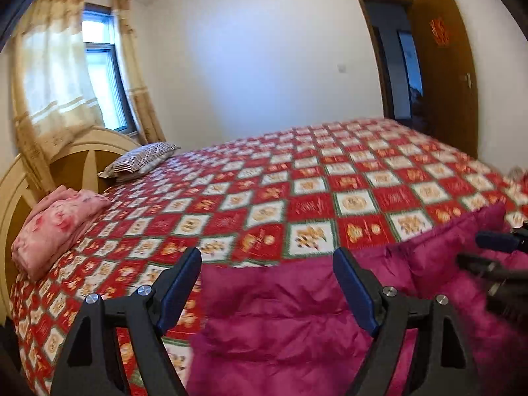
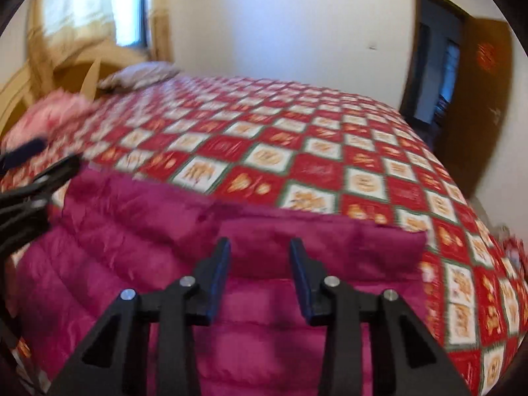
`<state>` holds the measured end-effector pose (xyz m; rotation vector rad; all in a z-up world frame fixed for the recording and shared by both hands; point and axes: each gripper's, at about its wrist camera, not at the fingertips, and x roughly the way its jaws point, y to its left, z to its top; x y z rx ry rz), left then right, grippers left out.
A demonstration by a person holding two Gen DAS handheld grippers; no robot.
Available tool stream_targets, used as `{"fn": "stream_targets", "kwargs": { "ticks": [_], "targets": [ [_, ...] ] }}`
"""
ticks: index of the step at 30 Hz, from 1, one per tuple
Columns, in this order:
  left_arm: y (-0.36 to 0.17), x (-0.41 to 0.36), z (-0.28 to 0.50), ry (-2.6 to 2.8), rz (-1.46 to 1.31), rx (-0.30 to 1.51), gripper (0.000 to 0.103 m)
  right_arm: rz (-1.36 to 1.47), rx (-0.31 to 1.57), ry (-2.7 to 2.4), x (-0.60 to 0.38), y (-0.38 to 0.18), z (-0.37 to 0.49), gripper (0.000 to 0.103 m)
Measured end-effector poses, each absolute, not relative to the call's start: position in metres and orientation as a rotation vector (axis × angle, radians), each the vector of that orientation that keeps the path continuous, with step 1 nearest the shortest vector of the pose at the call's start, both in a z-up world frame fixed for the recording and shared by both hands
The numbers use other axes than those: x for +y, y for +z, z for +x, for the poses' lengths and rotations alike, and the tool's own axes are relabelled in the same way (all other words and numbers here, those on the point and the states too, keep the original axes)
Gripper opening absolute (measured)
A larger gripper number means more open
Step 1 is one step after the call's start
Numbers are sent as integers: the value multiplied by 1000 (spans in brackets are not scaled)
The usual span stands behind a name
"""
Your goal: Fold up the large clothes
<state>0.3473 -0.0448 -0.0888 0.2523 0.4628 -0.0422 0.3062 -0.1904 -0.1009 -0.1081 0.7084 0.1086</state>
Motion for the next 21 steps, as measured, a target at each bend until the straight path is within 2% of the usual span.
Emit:
{"fn": "stream_targets", "kwargs": {
  "ticks": [7,11,17,21],
  "targets": [
    [-129,-55,390,-22,251,553,82,-59,780,45,-214,-152,335,39],
    [-159,-50,405,1,216,634,82,-34,758,63,-217,-154,335,39],
    [-170,-40,419,3,143,684,83,-21,769,81,-213,-159,343,39],
    [-176,-36,424,3,116,711,87,-3,792,92,-216,-164,347,39]
  ]
}}
